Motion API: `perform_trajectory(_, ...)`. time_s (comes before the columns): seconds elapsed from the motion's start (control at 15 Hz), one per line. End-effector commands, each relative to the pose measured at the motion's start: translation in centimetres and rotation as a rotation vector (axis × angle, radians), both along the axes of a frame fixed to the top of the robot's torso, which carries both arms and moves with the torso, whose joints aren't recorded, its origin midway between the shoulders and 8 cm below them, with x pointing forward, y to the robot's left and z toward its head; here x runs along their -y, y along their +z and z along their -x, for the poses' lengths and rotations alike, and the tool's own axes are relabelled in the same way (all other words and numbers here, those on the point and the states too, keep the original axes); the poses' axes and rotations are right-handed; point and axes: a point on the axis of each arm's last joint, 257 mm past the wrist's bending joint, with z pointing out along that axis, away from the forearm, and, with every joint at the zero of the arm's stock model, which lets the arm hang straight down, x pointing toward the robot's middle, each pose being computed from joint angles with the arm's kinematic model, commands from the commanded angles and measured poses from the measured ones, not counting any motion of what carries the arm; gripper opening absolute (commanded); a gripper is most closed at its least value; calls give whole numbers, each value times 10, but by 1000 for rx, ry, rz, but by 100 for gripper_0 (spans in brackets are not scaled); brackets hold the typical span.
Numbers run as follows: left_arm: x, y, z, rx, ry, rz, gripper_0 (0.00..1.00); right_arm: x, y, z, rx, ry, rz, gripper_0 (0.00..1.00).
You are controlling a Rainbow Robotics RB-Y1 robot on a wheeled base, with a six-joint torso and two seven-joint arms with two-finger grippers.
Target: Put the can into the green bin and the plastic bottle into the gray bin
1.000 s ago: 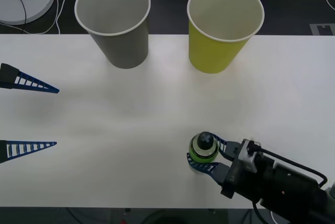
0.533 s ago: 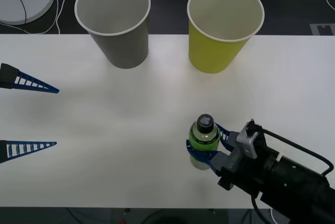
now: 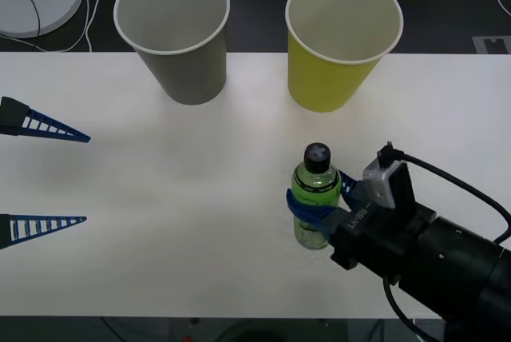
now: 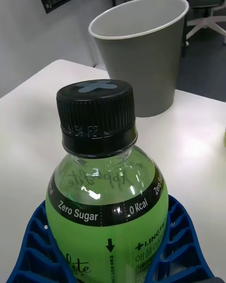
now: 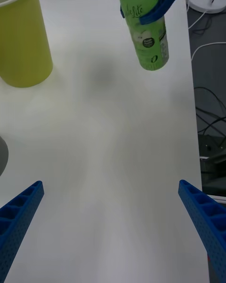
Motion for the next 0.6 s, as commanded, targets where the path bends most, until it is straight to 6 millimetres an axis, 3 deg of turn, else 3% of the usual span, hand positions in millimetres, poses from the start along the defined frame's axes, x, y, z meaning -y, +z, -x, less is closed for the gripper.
perform_trajectory(0.07, 0, 0, 0, 0, 0, 0, 100, 0, 13, -2, -7, -28, 27, 0)
perform_trajectory(0.33, 0, 0, 0, 0, 0, 0, 100, 5, 16, -15, -7, -59, 90, 0)
perform_trajectory(0.6, 0, 0, 0, 0, 0, 0, 100, -4, 33, -22, 28, -28, 89, 0)
